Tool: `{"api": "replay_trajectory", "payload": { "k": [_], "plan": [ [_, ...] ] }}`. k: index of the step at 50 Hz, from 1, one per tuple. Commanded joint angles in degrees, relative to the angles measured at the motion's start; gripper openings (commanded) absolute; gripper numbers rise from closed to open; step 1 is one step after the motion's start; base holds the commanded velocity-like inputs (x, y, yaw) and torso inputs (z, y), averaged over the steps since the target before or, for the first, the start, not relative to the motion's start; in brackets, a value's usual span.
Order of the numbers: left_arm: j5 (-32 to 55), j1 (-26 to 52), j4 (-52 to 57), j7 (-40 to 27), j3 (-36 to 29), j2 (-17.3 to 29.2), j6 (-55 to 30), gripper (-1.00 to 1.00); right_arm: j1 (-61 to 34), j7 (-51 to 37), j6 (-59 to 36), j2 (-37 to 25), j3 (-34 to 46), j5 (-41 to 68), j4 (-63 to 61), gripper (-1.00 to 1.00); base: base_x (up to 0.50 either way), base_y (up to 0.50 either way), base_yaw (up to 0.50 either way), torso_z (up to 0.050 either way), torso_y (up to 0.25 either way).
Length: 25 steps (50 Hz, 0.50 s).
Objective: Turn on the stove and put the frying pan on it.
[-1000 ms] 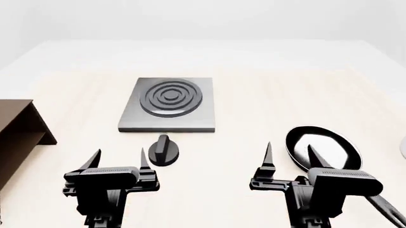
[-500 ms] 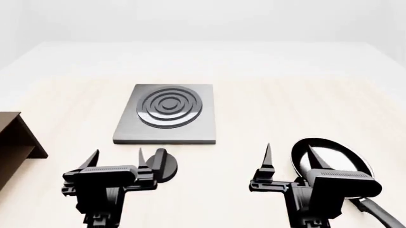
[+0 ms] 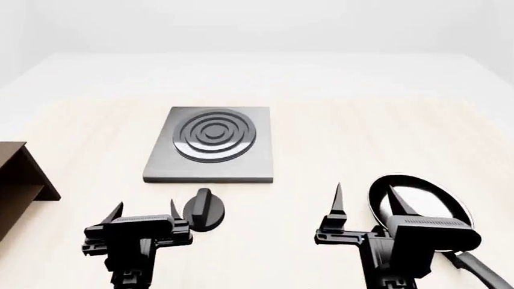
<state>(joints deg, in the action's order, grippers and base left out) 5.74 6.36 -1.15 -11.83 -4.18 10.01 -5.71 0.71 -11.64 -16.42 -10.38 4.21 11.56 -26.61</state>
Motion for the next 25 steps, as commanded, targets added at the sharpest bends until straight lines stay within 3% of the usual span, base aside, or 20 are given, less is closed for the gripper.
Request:
{"api": "replay_trajectory", "payload": {
  "k": [1,25],
  "plan": [
    [-1.1,1.4,-6.7,-0.6,-0.6,0.1,3.6,1.00,-0.1,-0.4,0.2,-0.4,0.3,0.4,0.2,1.00,0.00,0.00,0.00,0.000,0.000],
    [-4.1,4.7,-15.4,-2.1,-4.7,-1.3,5.5,1.00,-0.1,-1.8,0.1,-2.0,1.2,2.2,-0.6,1.00,0.00,0.00,0.00,0.000,0.000]
  ]
}}
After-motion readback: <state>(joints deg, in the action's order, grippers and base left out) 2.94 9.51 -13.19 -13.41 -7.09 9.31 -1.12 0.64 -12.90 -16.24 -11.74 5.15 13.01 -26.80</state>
